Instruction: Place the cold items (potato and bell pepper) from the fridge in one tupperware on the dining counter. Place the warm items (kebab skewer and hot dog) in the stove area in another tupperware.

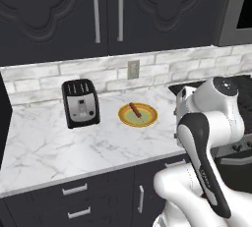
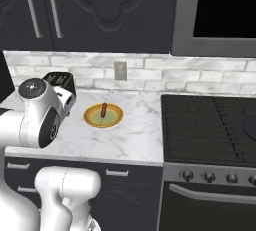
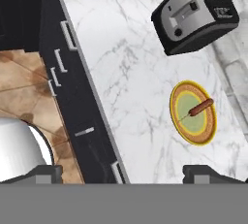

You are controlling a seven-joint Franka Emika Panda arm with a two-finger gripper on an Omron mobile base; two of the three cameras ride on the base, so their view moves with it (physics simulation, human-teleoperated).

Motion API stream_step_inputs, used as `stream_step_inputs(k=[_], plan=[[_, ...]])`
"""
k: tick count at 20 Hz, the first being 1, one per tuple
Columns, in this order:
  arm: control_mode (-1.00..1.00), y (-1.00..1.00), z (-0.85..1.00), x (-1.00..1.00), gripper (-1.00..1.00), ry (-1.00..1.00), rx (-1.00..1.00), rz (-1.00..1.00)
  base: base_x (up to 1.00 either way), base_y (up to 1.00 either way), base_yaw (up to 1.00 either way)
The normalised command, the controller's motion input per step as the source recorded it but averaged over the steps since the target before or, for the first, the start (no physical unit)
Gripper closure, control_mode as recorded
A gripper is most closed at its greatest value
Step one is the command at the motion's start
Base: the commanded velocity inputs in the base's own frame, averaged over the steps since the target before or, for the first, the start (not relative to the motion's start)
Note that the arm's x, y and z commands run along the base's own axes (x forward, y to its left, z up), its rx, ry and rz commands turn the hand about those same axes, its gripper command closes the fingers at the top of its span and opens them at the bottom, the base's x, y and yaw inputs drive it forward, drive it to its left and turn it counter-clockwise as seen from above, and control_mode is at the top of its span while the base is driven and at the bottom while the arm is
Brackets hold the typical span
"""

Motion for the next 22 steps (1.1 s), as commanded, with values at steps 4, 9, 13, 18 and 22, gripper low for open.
stream_step_inputs(k=[4, 9, 13, 18, 22], plan=[[-1.0, -0.06, 0.0, 0.0, -1.0, 0.0, 0.01, 0.0, 0.01, -0.23, 0.0], [-1.0, -0.08, 0.0, 0.42, -1.0, 0.0, 0.03, -0.02, 0.0, 0.0, 0.0], [-1.0, 0.0, 0.0, 0.81, -1.0, 0.0, 0.04, -0.12, 0.0, 0.0, 0.0], [-1.0, 0.0, -0.01, 0.61, -1.0, 0.07, 0.03, -0.3, 0.0, 0.0, 0.0], [-1.0, 0.0, -0.08, 0.37, -1.0, 0.0, 0.14, -0.28, 0.0, 0.0, 0.0]])
